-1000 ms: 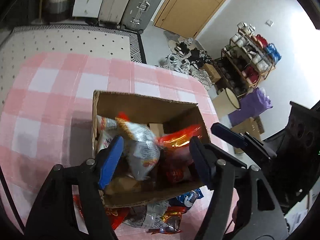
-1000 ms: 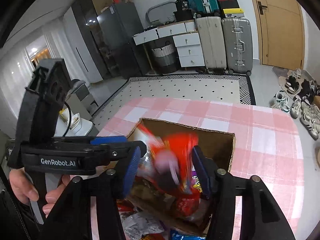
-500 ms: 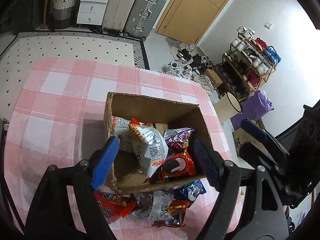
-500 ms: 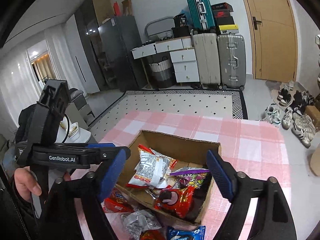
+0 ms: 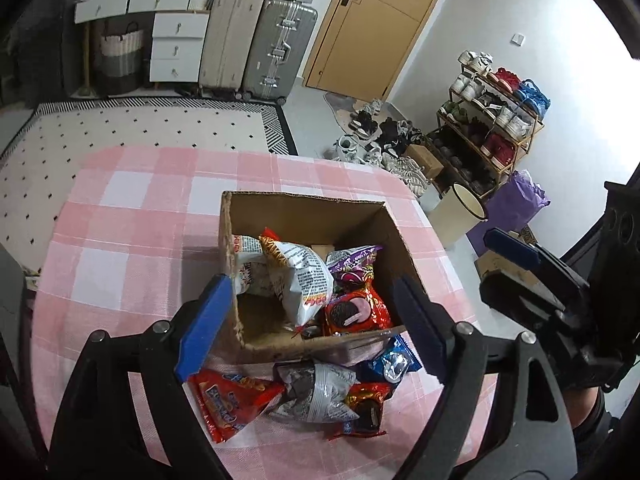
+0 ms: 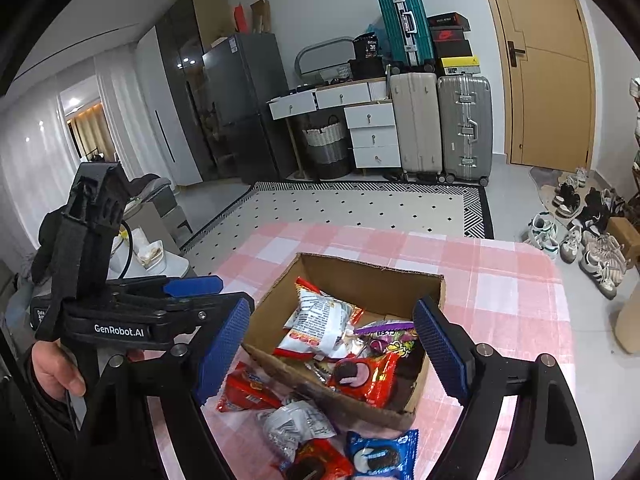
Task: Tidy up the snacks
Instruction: 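Withdraw both grippers from the box back toward the remaining snacks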
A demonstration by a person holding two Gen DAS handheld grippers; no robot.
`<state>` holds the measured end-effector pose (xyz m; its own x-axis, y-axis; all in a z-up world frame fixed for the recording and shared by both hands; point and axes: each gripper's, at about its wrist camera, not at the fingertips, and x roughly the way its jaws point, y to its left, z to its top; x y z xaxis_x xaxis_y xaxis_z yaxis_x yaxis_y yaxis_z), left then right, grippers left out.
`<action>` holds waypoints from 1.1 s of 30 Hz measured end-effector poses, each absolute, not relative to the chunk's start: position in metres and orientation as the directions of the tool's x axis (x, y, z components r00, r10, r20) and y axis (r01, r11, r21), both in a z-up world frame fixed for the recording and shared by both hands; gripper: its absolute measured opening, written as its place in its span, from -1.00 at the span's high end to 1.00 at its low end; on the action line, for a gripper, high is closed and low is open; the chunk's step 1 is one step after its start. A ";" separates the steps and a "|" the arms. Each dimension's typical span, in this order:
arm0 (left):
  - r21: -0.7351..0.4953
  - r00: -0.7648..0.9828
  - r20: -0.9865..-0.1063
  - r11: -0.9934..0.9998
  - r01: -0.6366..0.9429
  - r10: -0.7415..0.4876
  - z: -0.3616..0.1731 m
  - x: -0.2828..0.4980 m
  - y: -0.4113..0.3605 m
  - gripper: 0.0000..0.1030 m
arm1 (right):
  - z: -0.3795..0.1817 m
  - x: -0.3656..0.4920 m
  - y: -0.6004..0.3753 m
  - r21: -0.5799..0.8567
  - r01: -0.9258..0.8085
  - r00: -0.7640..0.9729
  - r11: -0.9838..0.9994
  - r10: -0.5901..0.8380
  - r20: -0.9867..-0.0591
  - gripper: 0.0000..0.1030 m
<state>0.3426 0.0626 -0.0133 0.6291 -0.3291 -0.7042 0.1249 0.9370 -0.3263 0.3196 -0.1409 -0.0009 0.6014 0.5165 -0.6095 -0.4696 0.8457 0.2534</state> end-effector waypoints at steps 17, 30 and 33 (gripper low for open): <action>-0.256 0.702 -0.662 0.959 0.118 -0.263 0.010 0.274 0.075 -0.97 | 0.013 0.261 -0.145 0.267 -0.480 0.625 0.836 0.539 -0.565 -0.94; -0.196 0.730 -0.657 0.978 0.073 -0.186 -0.001 0.224 0.079 -0.97 | 0.004 0.218 -0.144 0.283 -0.486 0.617 0.827 0.554 -0.559 -0.98; -0.190 0.732 -0.658 0.979 0.069 -0.179 -0.007 0.214 0.078 -0.97 | -0.001 0.209 -0.146 0.294 -0.479 0.614 0.827 0.555 -0.562 -0.98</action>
